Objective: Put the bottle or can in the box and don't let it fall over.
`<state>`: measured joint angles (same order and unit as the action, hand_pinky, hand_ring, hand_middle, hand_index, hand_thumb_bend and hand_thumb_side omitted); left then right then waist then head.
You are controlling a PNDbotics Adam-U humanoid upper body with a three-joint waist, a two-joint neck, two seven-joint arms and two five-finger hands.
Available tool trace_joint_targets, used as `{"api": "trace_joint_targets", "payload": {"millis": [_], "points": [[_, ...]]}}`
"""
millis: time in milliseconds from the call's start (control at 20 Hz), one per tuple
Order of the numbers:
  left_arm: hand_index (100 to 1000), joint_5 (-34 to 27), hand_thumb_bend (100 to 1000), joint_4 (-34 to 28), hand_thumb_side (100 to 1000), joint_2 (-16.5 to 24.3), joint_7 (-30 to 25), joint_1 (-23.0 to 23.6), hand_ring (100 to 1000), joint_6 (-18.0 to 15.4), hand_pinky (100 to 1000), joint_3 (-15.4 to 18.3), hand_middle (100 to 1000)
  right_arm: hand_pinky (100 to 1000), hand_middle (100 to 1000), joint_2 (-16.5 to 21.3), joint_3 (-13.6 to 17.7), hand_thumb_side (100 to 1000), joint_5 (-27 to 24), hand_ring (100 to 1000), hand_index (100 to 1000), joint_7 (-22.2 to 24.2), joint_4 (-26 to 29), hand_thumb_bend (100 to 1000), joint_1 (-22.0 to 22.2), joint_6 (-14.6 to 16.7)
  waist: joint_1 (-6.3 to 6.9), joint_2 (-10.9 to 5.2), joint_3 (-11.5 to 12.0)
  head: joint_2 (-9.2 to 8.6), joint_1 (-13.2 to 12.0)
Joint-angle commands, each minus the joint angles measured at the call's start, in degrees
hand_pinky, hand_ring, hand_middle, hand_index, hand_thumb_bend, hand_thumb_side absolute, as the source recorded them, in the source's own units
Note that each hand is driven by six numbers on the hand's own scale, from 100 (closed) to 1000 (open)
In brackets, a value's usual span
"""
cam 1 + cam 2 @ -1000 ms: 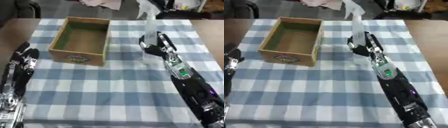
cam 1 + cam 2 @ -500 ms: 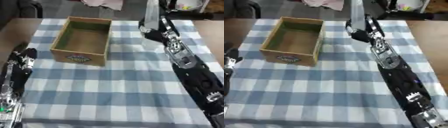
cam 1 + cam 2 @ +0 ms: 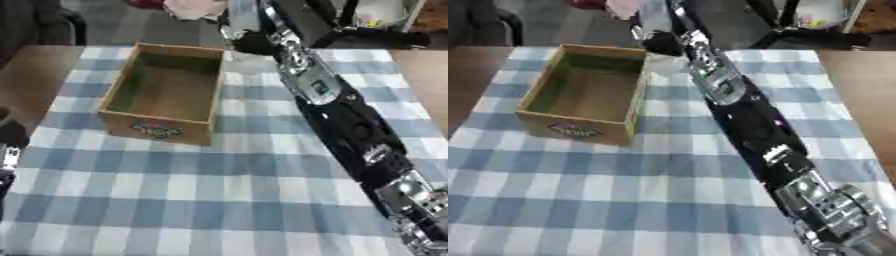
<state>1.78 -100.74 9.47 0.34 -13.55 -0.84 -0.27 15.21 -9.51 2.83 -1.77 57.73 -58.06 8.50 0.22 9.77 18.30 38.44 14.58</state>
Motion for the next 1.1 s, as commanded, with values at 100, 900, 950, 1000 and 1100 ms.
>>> {"api": "trace_joint_targets", "payload": {"millis": [100,900,950,1000,1100], "points": [[954,-0.5,402,-1.41,626,0.27,-0.86,-1.36,953,-0.05,851,-0.59,936,790,121,-1.58,0.88,100,1.89,471,240,0.58,-1.01,100,-2.73,0.58,-0.11,-0.06,1.6,-1.96,2.97],[953,-0.45,405,-1.41,629,0.04,-1.48,-1.88,953,-0.01,851,-0.98,936,900,624,-6.45,-1.56,229,10.61,773,771,5.39,-3.08,297,-0.75,7.17,-0.89,0.93,3.14,-2.92,4.59],[953,-0.37,405,-1.35,629,0.06,-1.48,-1.8,953,0.0,851,-0.97,936,907,671,-6.28,-1.88,294,11.57,789,821,6.31,-2.82,358,-0.55,8.03,-0.91,0.93,2.97,-2.9,4.5],[954,-0.3,406,-1.3,629,0.06,-1.49,-1.73,953,0.01,851,-0.97,937,928,778,-6.14,-2.04,375,12.53,822,939,7.24,-2.68,440,-0.35,8.89,-0.91,0.93,2.78,-2.88,4.41],[954,-0.16,405,-1.24,630,0.06,-1.51,-1.62,953,0.01,851,-0.98,937,943,824,-6.09,-1.81,403,14.46,835,1000,8.91,-2.84,461,0.13,10.28,-0.89,0.94,2.43,-2.78,4.31]]}}
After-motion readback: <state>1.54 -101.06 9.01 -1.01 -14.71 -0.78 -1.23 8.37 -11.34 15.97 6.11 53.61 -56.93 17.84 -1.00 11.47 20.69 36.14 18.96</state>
